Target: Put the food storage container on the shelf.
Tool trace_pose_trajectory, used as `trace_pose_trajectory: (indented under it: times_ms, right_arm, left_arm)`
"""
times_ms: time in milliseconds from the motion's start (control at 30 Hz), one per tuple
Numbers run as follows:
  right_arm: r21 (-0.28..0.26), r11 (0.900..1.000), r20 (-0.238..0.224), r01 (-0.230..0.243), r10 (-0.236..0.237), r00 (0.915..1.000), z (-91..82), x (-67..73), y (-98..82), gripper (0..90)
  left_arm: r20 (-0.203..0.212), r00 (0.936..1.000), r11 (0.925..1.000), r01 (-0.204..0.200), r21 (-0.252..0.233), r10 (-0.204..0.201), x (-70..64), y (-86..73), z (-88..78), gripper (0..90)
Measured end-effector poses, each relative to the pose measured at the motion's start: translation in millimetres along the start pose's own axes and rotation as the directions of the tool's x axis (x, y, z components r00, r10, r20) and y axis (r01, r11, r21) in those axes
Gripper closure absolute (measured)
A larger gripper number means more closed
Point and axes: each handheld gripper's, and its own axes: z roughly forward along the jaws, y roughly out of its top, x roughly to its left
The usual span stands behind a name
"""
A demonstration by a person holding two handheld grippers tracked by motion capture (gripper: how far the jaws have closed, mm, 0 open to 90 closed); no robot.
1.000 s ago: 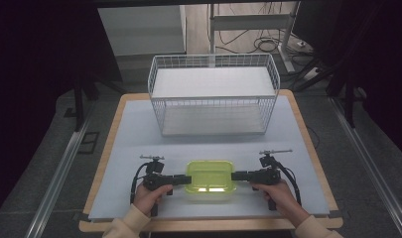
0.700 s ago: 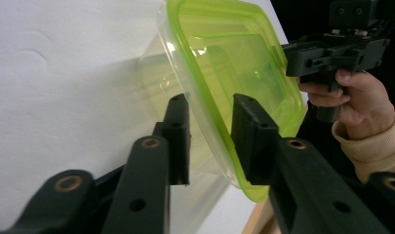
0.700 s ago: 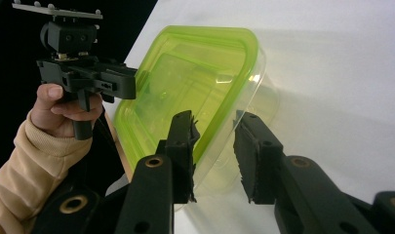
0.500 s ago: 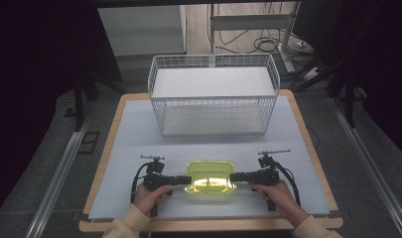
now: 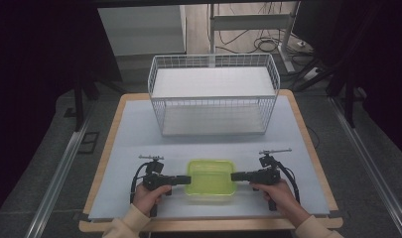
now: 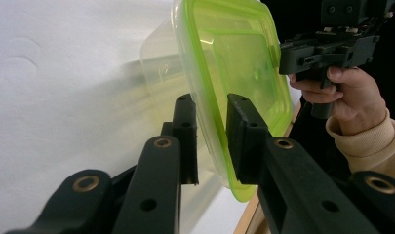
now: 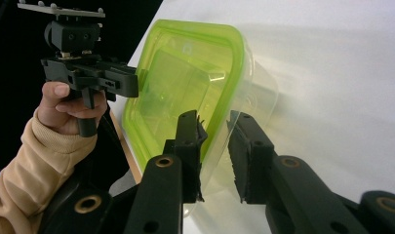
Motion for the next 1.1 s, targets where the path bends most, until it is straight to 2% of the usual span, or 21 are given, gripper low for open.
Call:
trace_pose_trajectory:
  times_ms: [433, 600, 1100]
  right_arm:
    - [-0.021, 1.0, 0.012, 0.021, -0.02, 0.9997, -5.7, 4.4, 4.3, 80.7]
    - [-0.035, 0.999, 0.027, 0.031, -0.03, 0.9992, -8.7, 4.6, 7.7, 81.2]
    - [-0.067, 0.997, 0.01, 0.039, -0.038, 0.9992, -16.5, 8.9, 19.4, 81.5]
  left_arm:
    - [-0.011, 0.9992, 0.9991, -0.038, -0.019, 0.038, -8.7, 3.1, -3.6, 81.4]
    - [-0.029, 0.9971, 0.9971, -0.071, -0.027, 0.071, -14.4, 8.1, -2.1, 82.0]
    - [-0.012, 0.9965, 0.9954, -0.083, -0.047, 0.083, -18.4, 19.4, -5.3, 82.1]
